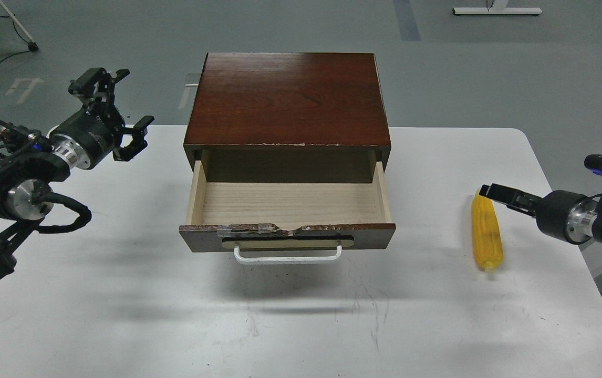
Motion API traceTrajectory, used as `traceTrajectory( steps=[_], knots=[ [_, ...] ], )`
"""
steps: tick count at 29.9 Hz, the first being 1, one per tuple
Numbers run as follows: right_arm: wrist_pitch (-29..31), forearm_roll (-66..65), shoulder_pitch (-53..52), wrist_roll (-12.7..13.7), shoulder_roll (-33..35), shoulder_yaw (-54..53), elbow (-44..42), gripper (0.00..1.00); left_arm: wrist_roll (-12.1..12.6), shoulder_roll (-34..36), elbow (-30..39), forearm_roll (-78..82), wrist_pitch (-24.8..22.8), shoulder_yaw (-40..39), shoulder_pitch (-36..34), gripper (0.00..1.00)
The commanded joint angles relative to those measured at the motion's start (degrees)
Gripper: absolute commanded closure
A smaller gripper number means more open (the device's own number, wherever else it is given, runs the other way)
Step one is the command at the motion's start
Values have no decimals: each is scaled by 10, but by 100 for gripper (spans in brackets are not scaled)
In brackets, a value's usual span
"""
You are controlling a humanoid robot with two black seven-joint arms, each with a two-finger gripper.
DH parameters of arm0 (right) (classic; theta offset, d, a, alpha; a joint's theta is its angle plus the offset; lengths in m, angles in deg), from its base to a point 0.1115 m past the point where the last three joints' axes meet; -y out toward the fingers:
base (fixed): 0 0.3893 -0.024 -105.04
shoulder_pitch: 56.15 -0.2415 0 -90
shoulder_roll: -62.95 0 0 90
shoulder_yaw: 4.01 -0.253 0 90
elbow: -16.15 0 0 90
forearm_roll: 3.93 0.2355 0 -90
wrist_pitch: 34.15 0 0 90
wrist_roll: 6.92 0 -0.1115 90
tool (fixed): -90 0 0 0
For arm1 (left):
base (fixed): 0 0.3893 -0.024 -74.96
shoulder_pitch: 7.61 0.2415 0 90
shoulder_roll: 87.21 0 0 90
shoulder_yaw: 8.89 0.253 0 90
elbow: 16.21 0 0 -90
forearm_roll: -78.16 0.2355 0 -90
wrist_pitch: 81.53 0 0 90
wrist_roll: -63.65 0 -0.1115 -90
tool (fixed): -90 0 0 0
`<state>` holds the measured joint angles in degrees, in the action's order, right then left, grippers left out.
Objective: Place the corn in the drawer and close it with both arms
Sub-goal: 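Lower the right gripper onto the yellow corn cob and grasp it, then lift the corn with the right gripper and carry it over the drawer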
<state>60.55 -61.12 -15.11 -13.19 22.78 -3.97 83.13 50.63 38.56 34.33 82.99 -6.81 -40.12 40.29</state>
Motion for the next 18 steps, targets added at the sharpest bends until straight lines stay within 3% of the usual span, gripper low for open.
traceTrajectory(
  steps=[1,7,10,11,14,16,18],
  knots=[
    [-11,-2,-1,5,-21,25,0,15,0,3,2,0,0,-1,0,2],
    [-22,-3,-2,28,-44,61,-13,21,0,15,0,0,-1,-2,2,2],
    [-23,-2,-2,64,-49,74,-14,48,0,16,0,0,-1,-1,4,2],
    [-23,-1,-3,71,-50,74,-13,61,0,16,0,0,-1,-1,4,2],
    [-29,-1,-7,72,-51,71,-11,87,0,16,0,1,0,-1,4,2],
    [-47,0,-10,67,-50,70,-11,100,0,16,0,1,0,-1,4,2],
    [-60,0,-18,62,-49,70,-9,100,0,15,0,1,2,-1,4,2]
  ],
)
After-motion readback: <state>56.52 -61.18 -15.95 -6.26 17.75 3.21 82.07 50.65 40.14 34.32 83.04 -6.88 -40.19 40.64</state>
